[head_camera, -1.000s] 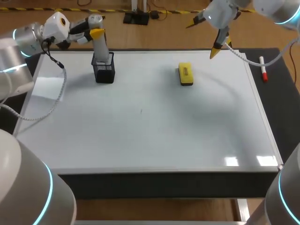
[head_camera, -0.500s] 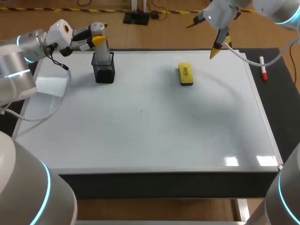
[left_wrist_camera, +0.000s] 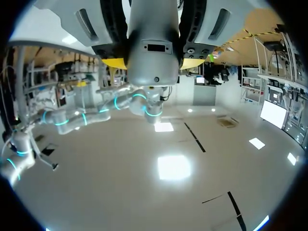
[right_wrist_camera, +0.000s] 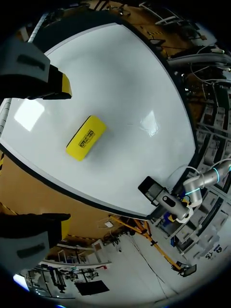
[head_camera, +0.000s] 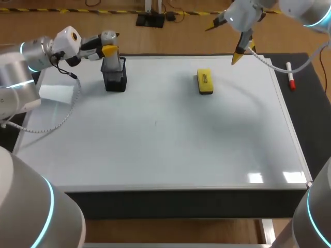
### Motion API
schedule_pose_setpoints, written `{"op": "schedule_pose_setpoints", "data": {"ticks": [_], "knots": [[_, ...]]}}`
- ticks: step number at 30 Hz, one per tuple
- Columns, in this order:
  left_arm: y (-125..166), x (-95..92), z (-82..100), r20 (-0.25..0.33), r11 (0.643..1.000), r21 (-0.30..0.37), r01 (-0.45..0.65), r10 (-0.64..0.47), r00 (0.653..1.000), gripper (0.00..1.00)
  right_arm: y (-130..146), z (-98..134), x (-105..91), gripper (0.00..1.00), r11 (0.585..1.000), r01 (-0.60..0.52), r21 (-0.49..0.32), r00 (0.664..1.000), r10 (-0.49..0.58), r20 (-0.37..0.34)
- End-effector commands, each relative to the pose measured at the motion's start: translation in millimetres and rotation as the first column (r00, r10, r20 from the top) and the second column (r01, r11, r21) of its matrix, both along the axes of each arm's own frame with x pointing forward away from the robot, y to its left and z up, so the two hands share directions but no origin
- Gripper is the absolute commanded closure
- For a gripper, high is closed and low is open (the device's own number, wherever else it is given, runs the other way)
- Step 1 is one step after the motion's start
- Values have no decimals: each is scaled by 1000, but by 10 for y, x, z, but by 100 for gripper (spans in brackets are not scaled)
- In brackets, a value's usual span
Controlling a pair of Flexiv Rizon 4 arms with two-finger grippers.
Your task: Pick up the inspection probe, press it on each red-marked spot on the whiteboard one by one, put down the probe, pick up the eraser, and wipe off all the red marks.
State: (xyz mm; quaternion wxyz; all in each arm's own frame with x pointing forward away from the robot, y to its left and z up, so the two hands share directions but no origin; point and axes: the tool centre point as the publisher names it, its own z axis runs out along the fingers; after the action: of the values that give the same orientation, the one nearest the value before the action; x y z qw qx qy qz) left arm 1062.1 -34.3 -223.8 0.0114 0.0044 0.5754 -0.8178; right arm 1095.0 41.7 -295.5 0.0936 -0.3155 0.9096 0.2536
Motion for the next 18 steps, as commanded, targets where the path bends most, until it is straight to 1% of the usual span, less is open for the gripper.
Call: {"op": "schedule_pose_setpoints", "data": {"ticks": [1, 11, 18], "knots": [[9, 48, -71, 0, 1000, -8, 15, -15, 1000, 100, -3, 7, 3, 0, 1000, -2, -5, 1000, 2, -1], [-5, 43, -138, 1, 1000, -8, 12, -12, 1000, 100, -3, 7, 3, 0, 1000, -2, -5, 1000, 2, -1], [4, 48, -207, -9, 1000, -6, 4, -4, 1000, 100, -3, 7, 3, 0, 1000, -2, -5, 1000, 2, -1]]}}
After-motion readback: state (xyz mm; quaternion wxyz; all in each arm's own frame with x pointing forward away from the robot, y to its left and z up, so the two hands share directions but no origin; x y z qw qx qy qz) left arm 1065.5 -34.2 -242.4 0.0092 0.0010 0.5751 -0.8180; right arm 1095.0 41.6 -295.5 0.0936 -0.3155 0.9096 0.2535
